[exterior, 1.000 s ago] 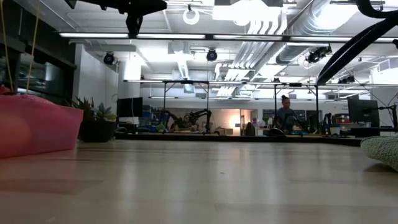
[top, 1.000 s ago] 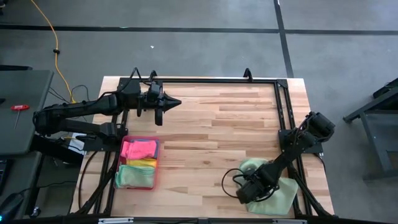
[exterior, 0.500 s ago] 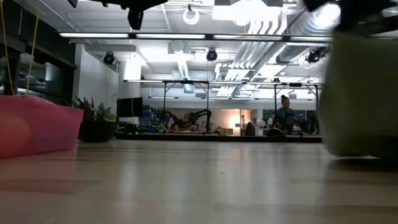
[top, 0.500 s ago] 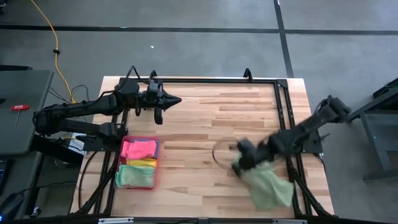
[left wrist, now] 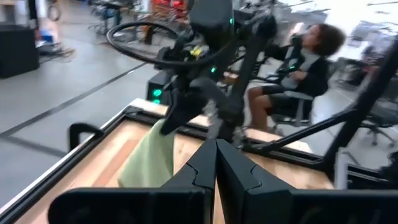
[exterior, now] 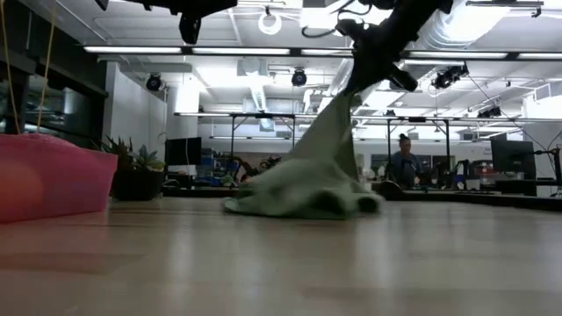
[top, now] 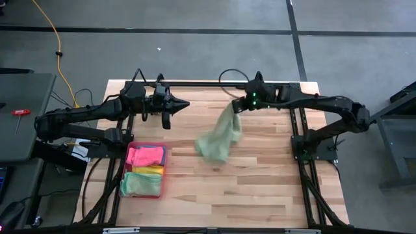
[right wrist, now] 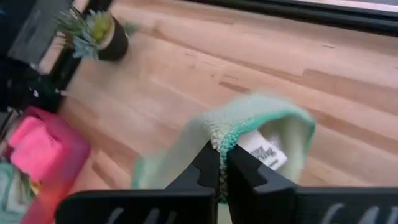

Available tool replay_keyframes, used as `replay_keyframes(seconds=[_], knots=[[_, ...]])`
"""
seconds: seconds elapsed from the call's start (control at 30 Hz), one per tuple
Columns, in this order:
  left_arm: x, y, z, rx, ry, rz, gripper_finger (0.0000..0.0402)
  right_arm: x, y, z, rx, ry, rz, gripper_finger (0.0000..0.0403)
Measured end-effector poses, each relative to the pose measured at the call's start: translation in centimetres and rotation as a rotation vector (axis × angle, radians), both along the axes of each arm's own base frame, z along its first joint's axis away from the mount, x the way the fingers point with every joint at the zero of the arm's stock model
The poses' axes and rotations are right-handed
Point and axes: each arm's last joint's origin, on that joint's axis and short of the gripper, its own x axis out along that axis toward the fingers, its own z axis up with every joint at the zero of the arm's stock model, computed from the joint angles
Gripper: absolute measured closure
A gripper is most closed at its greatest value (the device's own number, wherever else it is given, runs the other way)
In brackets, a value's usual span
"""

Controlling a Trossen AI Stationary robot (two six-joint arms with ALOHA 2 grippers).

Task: Fold microfiber towels
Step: Fold the green microfiber towel

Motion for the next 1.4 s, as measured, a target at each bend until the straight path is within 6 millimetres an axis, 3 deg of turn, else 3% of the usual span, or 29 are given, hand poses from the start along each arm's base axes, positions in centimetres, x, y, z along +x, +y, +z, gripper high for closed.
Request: replay_keyframes(seconds=[0.23, 0.47, 0.6, 0.77, 0.9, 1.07, 1.27, 1.4], knots=[[1.1, -0.4, -2.5, 0.015, 0.217, 0.149, 0.0387, -0.8, -1.0, -0.4, 0.017, 0.059, 0.062, 0.0403], [4.4, -0.2, -7.5, -0.006, 0.487, 0.2, 0.0325, -0.8, -1.0, -0.4, 0.005, 0.066, 0.077, 0.0403], [5.9, 1.7, -10.7, -0.186, 0.6, 0.135, 0.0276, -0.7, -1.0, -0.4, -0.001, 0.069, 0.085, 0.0403], [7.4, 4.2, -12.7, -0.338, 0.645, -0.016, 0.023, -0.7, -0.9, -0.4, -0.001, 0.069, 0.087, 0.0403], [7.8, 5.5, -14.8, -0.396, 0.676, -0.178, 0.0228, -0.7, -0.9, -0.4, -0.001, 0.069, 0.086, 0.0403], [7.7, 6.3, -17.3, -0.42, 0.763, -0.199, 0.0233, -0.7, -0.9, -0.4, 0.005, 0.066, 0.092, 0.0403], [7.4, 6.5, -18.0, -0.367, 0.853, -0.109, 0.0232, -0.7, -0.9, -0.4, 0.007, 0.064, 0.093, 0.0403], [6.7, 5.8, -18.4, -0.411, 0.931, -0.17, 0.0232, -0.7, -0.9, -0.4, 0.015, 0.061, 0.102, 0.0403]])
